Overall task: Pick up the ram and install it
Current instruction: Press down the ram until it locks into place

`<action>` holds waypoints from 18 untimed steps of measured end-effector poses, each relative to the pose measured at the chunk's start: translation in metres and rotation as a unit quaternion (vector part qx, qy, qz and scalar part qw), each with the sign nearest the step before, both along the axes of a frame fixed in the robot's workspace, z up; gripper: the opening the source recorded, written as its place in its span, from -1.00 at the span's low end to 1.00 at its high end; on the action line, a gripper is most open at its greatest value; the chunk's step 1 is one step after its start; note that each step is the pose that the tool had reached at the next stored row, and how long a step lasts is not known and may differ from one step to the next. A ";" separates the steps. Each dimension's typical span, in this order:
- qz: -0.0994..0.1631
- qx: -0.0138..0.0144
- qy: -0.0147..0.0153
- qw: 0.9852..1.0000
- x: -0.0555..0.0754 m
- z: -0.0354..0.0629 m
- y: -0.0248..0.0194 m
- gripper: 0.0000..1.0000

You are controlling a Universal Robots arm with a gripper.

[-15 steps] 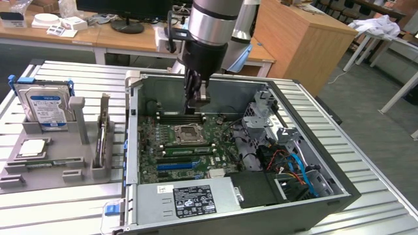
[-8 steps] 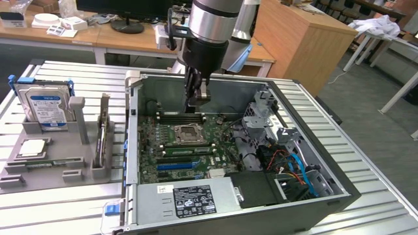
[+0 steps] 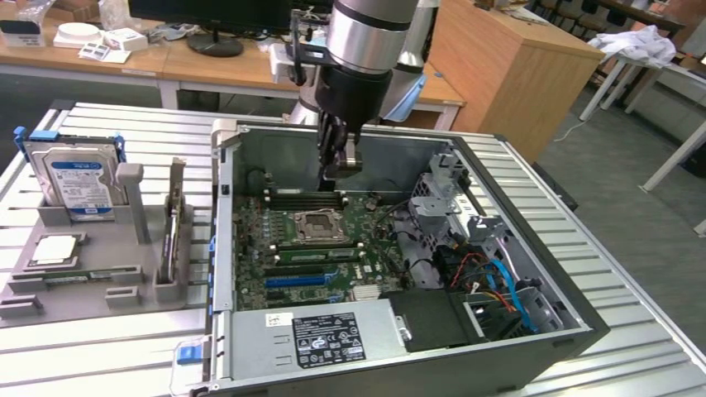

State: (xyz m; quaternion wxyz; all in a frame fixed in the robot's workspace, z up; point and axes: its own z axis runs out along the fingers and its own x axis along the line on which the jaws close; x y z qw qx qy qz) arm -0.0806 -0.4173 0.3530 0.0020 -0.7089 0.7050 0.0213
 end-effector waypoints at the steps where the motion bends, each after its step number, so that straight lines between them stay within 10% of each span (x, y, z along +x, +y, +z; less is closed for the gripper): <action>1: 0.000 0.000 0.000 1.000 0.001 0.0000 0.0000 -0.79; 18: 0.000 0.000 0.002 1.000 0.032 0.0000 0.0000 -0.79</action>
